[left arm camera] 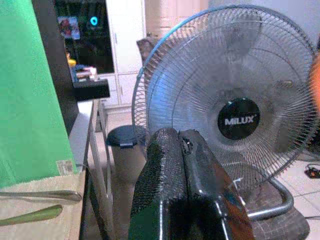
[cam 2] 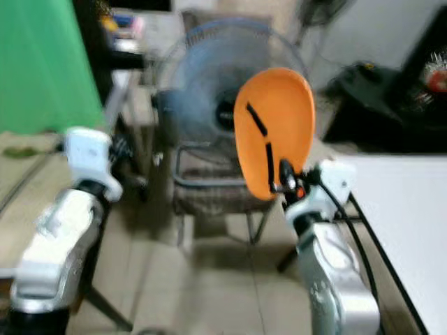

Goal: Setting the table

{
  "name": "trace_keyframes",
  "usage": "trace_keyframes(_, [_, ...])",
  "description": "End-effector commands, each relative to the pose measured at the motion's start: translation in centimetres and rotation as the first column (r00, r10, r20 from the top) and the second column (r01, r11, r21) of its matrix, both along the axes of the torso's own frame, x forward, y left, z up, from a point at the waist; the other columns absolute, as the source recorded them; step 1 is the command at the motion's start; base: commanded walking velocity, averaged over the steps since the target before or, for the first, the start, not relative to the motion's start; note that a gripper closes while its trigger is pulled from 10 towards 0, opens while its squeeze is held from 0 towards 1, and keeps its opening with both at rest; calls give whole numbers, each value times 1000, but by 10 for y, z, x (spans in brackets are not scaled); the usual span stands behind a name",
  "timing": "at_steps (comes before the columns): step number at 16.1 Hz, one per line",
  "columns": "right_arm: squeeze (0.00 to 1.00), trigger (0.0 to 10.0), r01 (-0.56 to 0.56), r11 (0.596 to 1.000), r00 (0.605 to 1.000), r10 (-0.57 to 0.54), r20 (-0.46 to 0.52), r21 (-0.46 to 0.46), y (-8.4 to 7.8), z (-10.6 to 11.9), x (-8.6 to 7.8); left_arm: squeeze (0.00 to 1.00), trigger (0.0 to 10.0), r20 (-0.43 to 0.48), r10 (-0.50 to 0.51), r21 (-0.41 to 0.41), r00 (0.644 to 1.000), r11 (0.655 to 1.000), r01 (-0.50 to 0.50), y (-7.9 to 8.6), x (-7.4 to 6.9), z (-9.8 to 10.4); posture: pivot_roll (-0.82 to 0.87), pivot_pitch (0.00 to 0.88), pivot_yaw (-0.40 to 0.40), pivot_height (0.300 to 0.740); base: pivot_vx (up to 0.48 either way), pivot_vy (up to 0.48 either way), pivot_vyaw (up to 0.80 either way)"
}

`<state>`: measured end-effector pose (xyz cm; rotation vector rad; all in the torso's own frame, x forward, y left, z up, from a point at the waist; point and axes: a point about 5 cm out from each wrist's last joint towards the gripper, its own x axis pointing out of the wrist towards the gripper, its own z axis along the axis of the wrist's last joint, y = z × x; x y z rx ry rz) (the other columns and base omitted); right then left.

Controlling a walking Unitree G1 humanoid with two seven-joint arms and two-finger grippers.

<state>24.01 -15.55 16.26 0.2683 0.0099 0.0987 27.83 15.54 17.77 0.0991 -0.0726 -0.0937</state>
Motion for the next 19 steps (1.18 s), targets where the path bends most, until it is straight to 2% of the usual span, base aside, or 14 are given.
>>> trace_keyframes(1, [0,10000,24,1000,999,-23,36,-16,-5,9,-3,0,10000,-20,3,-22,1000,1000,-4,-4,1,-3,35,0,-65,740,0,0,-800])
trace_keyframes(2, [0,10000,41,999,999,-41,20,-12,-9,6,-4,0,10000,43,56,-48,997,997,-54,-7,-1,-1,38,0,-76,740,0,0,-800])
trace_keyframes(3, [0,10000,43,999,999,-43,17,-14,-10,5,-2,0,10000,58,51,-69,997,997,-47,-11,-1,-1,38,0,-80,740,0,0,-800])
trace_keyframes(5, [0,10000,45,999,999,-45,21,-29,-10,7,3,0,10000,52,85,-45,995,996,-83,-10,1,-3,25,0,-68,740,0,0,-800])
trace_keyframes(6, [0,10000,44,999,999,-44,27,-27,-9,9,-1,0,10000,-12,28,-21,1000,999,-28,-11,1,-8,14,0,-61,740,0,0,-800])
trace_keyframes(7, [0,10000,47,999,999,-46,24,-22,-10,9,-3,0,10000,-20,-18,-6,1000,1000,18,-13,0,-9,20,0,-72,740,0,0,-800])
trace_keyframes(9, [0,10000,57,998,998,-57,20,10,-14,8,0,0,10000,-5,-47,72,999,996,47,-9,-2,-8,29,0,-89,740,0,0,-800])
trace_keyframes(11, [0,10000,65,998,997,-66,41,23,-14,12,3,0,10000,24,-64,95,998,994,61,-8,-1,-4,20,0,-79,740,0,0,-800])
trace_keyframes(12, [0,10000,104,994,993,-102,60,-32,-16,15,2,0,10000,19,-66,91,998,994,64,-8,0,-3,6,0,-59,740,0,0,-800])
trace_keyframes(15, [0,10000,89,996,995,-88,51,-6,-14,11,-5,0,10000,14,-147,89,989,985,146,-19,1,-2,13,0,-51,740,0,0,-800])
trace_keyframes(18, [0,10000,183,982,983,-182,29,-40,-22,6,-4,0,10000,19,-139,98,990,986,136,-17,6,2,4,0,-38,740,0,258,-800])
trace_keyframes(19, [0,10000,171,984,985,-170,28,-46,-20,7,-5,0,10000,14,-140,96,990,986,138,-16,7,1,3,0,-35,740,0,476,-800])
